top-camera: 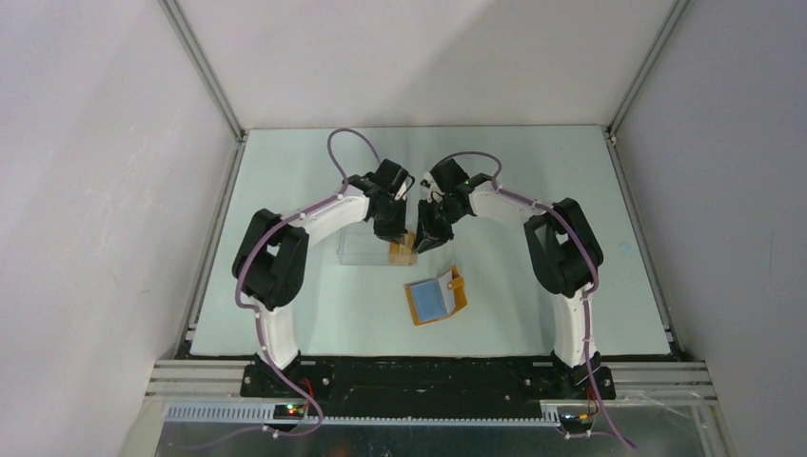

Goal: Put the credit cards into the card holder
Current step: Pick up the credit card from the storage box.

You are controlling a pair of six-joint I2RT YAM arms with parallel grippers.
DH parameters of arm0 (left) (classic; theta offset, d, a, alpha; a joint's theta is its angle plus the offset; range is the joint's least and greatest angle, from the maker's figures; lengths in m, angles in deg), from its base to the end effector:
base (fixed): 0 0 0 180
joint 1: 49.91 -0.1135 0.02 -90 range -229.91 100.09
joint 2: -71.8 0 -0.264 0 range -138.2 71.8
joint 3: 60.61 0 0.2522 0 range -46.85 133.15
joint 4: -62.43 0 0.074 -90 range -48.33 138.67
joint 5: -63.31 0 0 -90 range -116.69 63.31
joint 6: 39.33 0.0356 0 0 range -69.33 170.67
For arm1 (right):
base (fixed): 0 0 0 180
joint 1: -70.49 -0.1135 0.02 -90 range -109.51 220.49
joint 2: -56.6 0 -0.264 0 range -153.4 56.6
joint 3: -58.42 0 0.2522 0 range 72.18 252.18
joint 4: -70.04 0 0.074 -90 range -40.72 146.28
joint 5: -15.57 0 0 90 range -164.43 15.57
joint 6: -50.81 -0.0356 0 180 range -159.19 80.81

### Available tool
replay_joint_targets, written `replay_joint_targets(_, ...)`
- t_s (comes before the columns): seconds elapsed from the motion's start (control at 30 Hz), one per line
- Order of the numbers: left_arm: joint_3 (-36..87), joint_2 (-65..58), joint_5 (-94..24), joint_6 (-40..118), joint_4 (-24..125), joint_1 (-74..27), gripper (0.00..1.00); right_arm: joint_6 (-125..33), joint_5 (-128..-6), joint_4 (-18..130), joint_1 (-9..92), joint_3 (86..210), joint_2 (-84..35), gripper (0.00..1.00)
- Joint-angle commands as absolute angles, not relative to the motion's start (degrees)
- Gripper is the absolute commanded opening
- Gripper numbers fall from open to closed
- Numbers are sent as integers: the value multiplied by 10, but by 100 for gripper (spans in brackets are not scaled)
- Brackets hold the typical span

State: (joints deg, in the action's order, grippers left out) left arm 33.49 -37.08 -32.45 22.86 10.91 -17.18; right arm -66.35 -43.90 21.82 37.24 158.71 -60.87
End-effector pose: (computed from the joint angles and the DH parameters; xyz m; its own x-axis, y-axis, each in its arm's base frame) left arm 0.3289 -0.2156 0.1988 -0.9481 0.0576 -0.3126 0.1465 0.9520 -0.2688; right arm 0.3466 0.2489 0.1781 -0.9728 -0.1677 -0.1595 -0.2305 0.7653 0.6010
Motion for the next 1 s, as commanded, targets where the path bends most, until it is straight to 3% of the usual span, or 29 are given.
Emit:
replay_joint_targets(0.0, 356, -387, -308, 244, 104, -162, 15, -652, -442, 213, 368, 1583, -627, 21)
replay_joint_targets(0.3, 365, -384, -330, 240, 98, -160, 16, -652, -440, 215, 368, 1578, -625, 21)
replay_joint_targets(0.97, 366, -398, -254, 251, 66, -158, 51, -652, -437, 218, 371, 1575, -625, 22)
